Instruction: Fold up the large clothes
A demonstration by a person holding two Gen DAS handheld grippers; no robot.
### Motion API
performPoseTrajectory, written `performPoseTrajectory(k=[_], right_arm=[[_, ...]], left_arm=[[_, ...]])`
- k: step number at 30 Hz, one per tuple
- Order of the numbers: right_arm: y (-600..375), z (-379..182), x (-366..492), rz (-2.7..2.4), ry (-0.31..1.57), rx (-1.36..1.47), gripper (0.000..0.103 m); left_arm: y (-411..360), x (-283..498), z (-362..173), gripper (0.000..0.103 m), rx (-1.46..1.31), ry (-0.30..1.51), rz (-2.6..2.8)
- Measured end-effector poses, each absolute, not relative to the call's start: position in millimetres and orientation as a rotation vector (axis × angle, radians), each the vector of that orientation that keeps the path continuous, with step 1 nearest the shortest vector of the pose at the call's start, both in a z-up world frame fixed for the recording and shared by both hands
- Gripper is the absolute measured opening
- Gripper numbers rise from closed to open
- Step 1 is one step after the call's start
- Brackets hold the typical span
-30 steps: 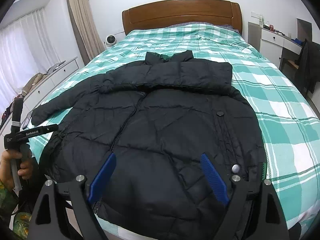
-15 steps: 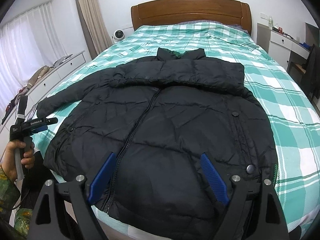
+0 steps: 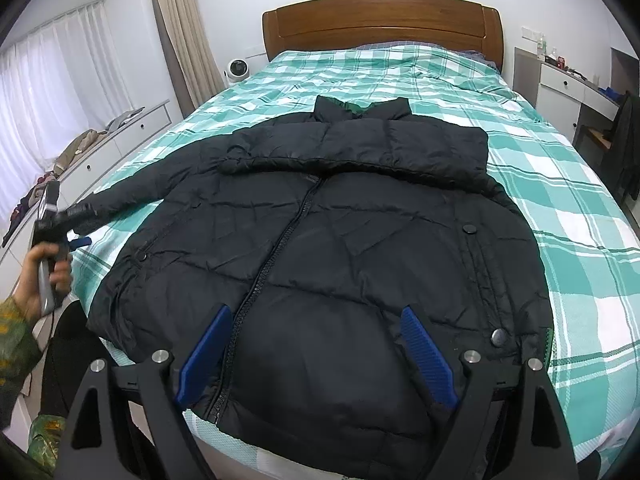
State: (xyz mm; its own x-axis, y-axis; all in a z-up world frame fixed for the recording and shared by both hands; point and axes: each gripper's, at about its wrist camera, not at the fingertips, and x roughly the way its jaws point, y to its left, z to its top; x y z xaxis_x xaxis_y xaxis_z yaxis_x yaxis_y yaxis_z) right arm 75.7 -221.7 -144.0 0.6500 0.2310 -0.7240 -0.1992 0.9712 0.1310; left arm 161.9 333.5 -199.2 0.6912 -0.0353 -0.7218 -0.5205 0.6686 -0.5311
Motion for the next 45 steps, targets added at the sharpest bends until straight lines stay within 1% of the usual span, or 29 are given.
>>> performPoseTrajectory(k=[2, 4, 6, 7, 8, 9, 10, 11, 12, 15, 19, 20, 24, 28, 31, 32, 34, 36, 38, 40, 41, 42, 45], right_arm=[[-222, -146, 76, 0.24, 0.835, 0.044, 0.088], [-221, -148, 76, 0.24, 0.844, 0.047, 0.088], [-220, -150, 77, 0.245, 0.853, 0.045, 0.088], [-218, -151, 77, 0.247, 0.856, 0.042, 0.088], [-218, -151, 77, 0.25, 0.856, 0.04, 0.088], [-216, -151, 76, 0.256, 0.854, 0.039, 0.088], [-216, -151, 75, 0.259, 0.851, 0.038, 0.088], [-215, -151, 74, 0.261, 0.849, 0.036, 0.088], [-215, -151, 73, 0.263, 0.847, 0.032, 0.088], [-218, -153, 72, 0.262, 0.848, 0.037, 0.088], [-225, -153, 71, 0.254, 0.843, 0.07, 0.088], [-227, -153, 70, 0.253, 0.841, 0.076, 0.088], [-231, -149, 69, 0.243, 0.822, 0.088, 0.088], [-237, -143, 66, 0.224, 0.8, 0.101, 0.088], [-247, -140, 63, 0.197, 0.789, 0.111, 0.088], [-250, -140, 62, 0.19, 0.786, 0.115, 0.088], [-259, -138, 61, 0.172, 0.78, 0.122, 0.088], [-268, -137, 63, 0.154, 0.778, 0.127, 0.088], [-277, -133, 68, 0.144, 0.775, 0.135, 0.088], [-284, -127, 80, 0.155, 0.767, 0.154, 0.088], [-287, -125, 90, 0.177, 0.768, 0.179, 0.088], [-289, -123, 100, 0.205, 0.772, 0.207, 0.088], [-287, -125, 145, 0.31, 0.802, 0.344, 0.088]], left_arm=[[360, 168, -207, 0.092, -0.925, 0.704, 0.345], [378, 177, -212, 0.096, -0.985, 0.658, 0.384], [389, 186, -215, 0.097, -1.029, 0.626, 0.436], [391, 190, -215, 0.097, -1.037, 0.618, 0.464], [392, 193, -213, 0.093, -1.029, 0.615, 0.495], [391, 197, -209, 0.066, -0.99, 0.623, 0.54], [388, 203, -206, 0.044, -0.934, 0.65, 0.58], [385, 211, -203, 0.017, -0.878, 0.685, 0.582], [380, 215, -199, 0.01, -0.851, 0.692, 0.576], [357, 222, -165, 0.007, -0.657, 0.68, 0.569], [291, 226, -95, 0.007, -0.357, 0.577, 0.463], [260, 227, -73, 0.007, -0.245, 0.54, 0.41], [156, 216, -28, 0.007, 0.049, 0.443, 0.205], [52, 202, -28, 0.008, 0.232, 0.415, 0.009], [-16, 195, -58, 0.009, 0.265, 0.482, -0.15], [-33, 195, -70, 0.013, 0.269, 0.518, -0.185], [-66, 197, -103, 0.024, 0.278, 0.627, -0.262], [-87, 193, -130, 0.058, 0.271, 0.735, -0.317], [-92, 178, -144, 0.064, 0.241, 0.786, -0.367], [-84, 162, -144, 0.073, 0.213, 0.788, -0.385], [-74, 152, -142, 0.081, 0.193, 0.782, -0.38], [-71, 146, -139, 0.085, 0.181, 0.774, -0.37], [-37, 129, -133, 0.086, 0.132, 0.762, -0.317]])
